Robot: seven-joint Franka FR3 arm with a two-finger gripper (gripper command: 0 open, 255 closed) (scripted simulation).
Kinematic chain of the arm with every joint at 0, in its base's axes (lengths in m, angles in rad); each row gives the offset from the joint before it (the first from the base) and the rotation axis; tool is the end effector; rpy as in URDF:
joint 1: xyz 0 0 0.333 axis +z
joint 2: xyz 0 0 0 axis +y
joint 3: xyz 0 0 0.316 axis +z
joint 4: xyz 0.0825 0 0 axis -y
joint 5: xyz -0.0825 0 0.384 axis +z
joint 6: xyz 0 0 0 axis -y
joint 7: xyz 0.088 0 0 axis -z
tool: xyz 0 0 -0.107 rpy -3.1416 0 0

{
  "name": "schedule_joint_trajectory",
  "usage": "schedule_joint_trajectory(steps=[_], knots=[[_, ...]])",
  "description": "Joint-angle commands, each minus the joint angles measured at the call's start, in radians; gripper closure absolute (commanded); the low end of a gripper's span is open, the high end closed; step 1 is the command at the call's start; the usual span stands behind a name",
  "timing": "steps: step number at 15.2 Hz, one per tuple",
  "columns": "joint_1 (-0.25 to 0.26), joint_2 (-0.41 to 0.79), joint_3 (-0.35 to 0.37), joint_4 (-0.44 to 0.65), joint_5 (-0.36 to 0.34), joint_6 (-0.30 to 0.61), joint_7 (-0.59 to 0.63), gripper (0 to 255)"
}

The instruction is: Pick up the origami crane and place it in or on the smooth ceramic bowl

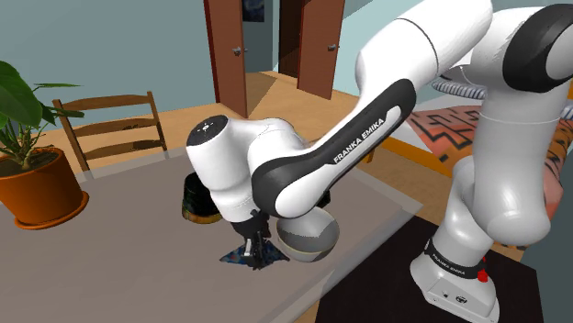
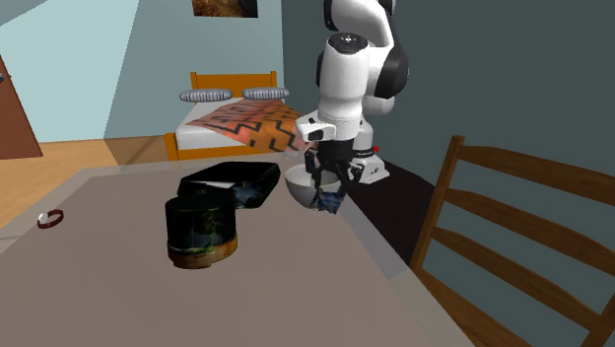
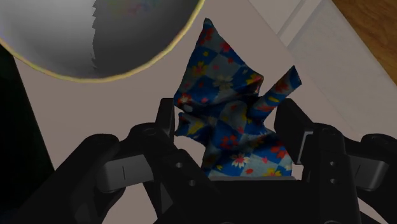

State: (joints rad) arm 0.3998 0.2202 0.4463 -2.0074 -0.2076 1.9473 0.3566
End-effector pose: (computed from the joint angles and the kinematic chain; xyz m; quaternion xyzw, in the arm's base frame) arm 0.3858 0.4060 0.3386 0.9477 0.2899 -0.0796 0.1072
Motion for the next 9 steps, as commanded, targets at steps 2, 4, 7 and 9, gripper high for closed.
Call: schedule_joint_trajectory(steps=[2,4,7,9], knots=[[-0.002,-0.019,0.003,0.019,0.011,-0.036,-0.011,255],[-0.004,-0.032,0.004,0.032,0.018,-0.059,-0.018,255],[-0.005,-0.051,0.006,0.052,0.029,-0.095,-0.027,255],[-0.006,-0.062,0.007,0.066,0.035,-0.119,-0.033,255]])
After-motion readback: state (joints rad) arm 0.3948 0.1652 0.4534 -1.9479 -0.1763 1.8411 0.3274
